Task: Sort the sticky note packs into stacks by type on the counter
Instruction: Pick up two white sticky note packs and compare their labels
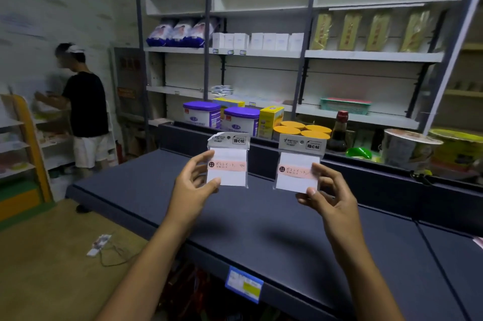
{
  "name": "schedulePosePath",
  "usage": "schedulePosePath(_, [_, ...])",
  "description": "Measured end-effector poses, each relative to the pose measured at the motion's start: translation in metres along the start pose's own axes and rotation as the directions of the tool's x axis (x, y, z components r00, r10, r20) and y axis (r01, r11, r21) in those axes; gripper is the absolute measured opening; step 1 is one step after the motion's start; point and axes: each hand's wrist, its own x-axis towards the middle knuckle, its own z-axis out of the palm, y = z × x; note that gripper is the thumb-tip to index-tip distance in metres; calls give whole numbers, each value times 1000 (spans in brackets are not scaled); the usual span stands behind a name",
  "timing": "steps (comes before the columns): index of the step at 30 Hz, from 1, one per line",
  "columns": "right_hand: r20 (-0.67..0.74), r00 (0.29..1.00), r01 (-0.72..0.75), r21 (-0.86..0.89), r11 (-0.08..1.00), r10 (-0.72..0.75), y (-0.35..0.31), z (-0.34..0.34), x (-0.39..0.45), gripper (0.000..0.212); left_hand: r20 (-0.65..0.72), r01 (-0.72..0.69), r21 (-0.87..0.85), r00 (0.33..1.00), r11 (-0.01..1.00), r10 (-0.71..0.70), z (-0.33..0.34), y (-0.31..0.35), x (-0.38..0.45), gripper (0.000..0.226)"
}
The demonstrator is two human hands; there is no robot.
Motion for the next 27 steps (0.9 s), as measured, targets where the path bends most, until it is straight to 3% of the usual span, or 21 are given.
schedulePosePath(12, [-193, 981, -58, -131, 990, 32, 34, 66, 39, 41, 225, 70, 71, 971, 995, -85, -34, -90, 101, 53])
schedulePosePath(18, [-174, 985, -63, -241, 968, 20, 50, 79, 64, 42, 302, 151, 178, 932, 972, -200, -32, -127, 128, 52])
schedulePosePath(27, [-183, 983, -88, -293, 952, 35, 70, 88, 81, 41, 363, 132, 370, 891, 920, -273, -29, -150, 147, 51])
